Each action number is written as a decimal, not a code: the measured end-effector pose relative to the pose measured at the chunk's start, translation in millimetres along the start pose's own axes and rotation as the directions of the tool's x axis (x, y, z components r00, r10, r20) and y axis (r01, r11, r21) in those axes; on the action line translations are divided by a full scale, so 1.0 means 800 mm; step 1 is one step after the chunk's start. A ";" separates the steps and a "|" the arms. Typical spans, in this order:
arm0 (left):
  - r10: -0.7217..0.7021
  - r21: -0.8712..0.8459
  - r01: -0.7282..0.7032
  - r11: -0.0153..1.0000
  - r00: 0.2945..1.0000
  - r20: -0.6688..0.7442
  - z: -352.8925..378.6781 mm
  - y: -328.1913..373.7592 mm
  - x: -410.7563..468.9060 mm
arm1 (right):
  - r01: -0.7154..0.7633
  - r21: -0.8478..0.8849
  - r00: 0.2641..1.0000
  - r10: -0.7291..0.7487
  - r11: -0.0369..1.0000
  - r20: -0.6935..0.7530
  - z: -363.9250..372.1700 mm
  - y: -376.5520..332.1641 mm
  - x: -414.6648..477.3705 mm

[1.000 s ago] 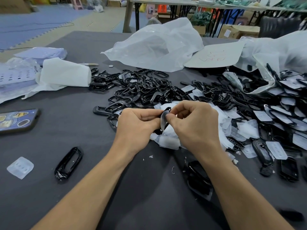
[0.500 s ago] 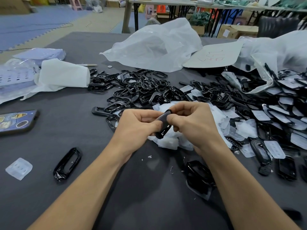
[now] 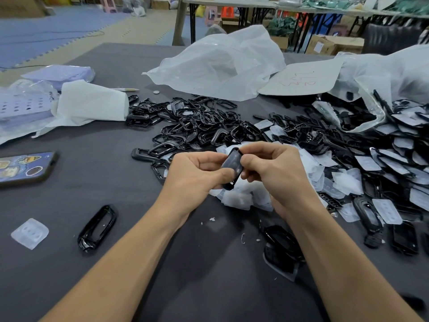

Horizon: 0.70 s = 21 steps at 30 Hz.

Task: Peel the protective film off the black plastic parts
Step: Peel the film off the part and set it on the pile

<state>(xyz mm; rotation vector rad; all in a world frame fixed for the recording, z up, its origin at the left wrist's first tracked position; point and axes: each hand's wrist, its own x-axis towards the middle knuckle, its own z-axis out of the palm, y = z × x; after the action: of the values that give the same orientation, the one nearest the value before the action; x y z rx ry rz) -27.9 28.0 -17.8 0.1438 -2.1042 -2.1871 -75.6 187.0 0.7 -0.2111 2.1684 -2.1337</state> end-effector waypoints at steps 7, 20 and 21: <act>-0.085 0.018 0.084 0.996 0.996 0.022 0.000 -0.002 0.004 | 0.056 -0.061 0.997 -0.059 0.997 -0.052 -0.001 0.003 0.001; -0.003 0.032 0.002 0.999 0.999 0.033 -0.001 -0.005 0.003 | 0.072 -0.059 0.997 -0.072 0.996 -0.002 0.003 0.004 -0.001; -0.002 0.035 0.001 0.999 0.999 0.034 0.000 -0.005 0.003 | 0.074 -0.068 0.997 -0.075 0.995 -0.005 0.004 0.004 0.000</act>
<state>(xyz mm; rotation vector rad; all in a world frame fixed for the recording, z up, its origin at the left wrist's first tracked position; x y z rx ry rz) -30.7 27.8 -22.0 0.1120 -2.1620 -2.1693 -74.8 184.1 -2.9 -0.2936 2.2740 -2.1037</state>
